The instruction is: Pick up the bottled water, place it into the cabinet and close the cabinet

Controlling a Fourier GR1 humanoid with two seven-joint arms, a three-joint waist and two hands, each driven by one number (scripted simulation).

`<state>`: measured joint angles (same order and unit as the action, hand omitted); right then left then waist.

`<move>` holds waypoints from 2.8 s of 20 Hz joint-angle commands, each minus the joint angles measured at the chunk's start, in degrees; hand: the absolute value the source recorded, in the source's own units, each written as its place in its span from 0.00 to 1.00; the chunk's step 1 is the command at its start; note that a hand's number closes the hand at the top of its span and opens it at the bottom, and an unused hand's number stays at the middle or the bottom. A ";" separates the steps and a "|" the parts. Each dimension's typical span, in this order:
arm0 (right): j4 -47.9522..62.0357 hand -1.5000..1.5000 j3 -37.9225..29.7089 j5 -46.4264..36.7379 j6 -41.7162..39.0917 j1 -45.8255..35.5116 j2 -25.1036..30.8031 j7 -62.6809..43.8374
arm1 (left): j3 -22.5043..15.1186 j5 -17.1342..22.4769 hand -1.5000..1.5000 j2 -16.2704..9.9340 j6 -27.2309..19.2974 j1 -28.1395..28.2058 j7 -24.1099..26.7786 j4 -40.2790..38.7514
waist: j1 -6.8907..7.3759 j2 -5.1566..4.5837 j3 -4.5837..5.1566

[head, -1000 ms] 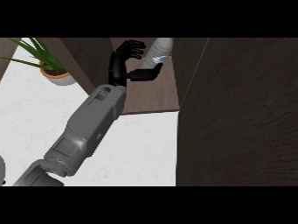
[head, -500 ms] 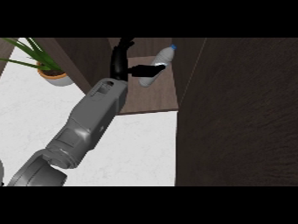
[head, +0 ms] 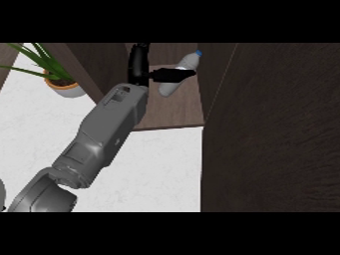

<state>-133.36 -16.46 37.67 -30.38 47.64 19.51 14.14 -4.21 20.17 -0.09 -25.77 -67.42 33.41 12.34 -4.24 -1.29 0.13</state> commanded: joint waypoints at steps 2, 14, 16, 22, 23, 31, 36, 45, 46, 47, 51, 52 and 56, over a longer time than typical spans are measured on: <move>-8.28 0.00 -0.94 3.19 0.93 3.37 -0.19 -3.07 | -0.97 2.19 0.00 0.09 1.62 0.84 3.21 1.60 | -0.64 0.60 -0.02; -10.42 0.00 -0.81 3.30 5.69 0.13 0.31 -7.21 | -8.90 11.63 0.00 0.09 4.15 9.19 3.63 12.35 | 1.14 1.32 -0.02; -7.65 0.00 -1.96 5.21 7.93 -4.10 2.47 -8.62 | -12.62 13.71 0.00 0.09 4.12 10.51 0.67 16.27 | 2.14 1.31 -0.03; -8.65 0.00 -1.30 2.53 8.10 -0.94 0.07 -7.77 | -22.36 16.83 0.00 0.09 0.46 22.69 -0.56 32.68 | 3.84 2.08 -0.04; -12.88 0.00 -1.59 4.58 9.13 1.10 0.16 -9.55 | -21.44 15.70 0.00 0.09 0.10 22.87 -1.02 32.85 | 3.93 1.94 -0.01; -10.08 0.00 -3.57 4.47 6.75 1.09 0.11 -7.92 | -30.64 13.83 0.00 -0.69 -2.60 43.01 0.19 52.97 | 4.67 1.83 -0.07; -11.11 1.00 -2.46 2.87 3.96 3.47 -0.72 -6.67 | -37.29 12.72 1.00 -5.10 -1.74 52.78 -3.27 66.08 | 4.45 1.95 -0.07; -14.40 1.00 3.62 -2.44 0.84 3.77 0.60 -9.00 | -38.09 11.89 1.00 -18.16 0.92 65.01 -3.55 82.21 | 4.40 1.67 -0.02; -14.83 1.00 2.09 0.32 1.18 4.31 1.93 -9.39 | -37.94 11.30 1.00 -21.08 2.12 67.26 -2.08 82.51 | 4.46 1.67 0.01; -10.62 1.00 1.02 -0.16 -1.96 3.20 2.84 -7.73 | -36.69 12.49 1.00 -23.45 4.59 68.60 -1.86 84.09 | 4.37 1.64 -0.05; -12.95 1.00 5.66 -4.99 -6.18 2.96 5.98 -9.25 | -33.95 13.86 1.00 -27.51 6.39 69.91 -2.45 85.90 | 4.58 1.71 0.04; -13.25 1.00 7.49 -6.69 -7.29 3.92 5.40 -9.32 | -32.60 14.02 1.00 -29.25 5.68 70.72 -2.86 88.36 | 4.52 1.92 0.02; -17.94 1.00 7.45 -4.69 -8.35 4.69 6.00 -8.51 | -28.47 17.17 1.00 -33.37 8.71 73.82 -2.24 90.75 | 3.78 2.04 0.15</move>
<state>-135.05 -8.76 37.94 -39.39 49.48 25.29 8.37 -36.12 35.04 -29.12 -19.30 3.88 31.26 99.91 -0.05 0.60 0.19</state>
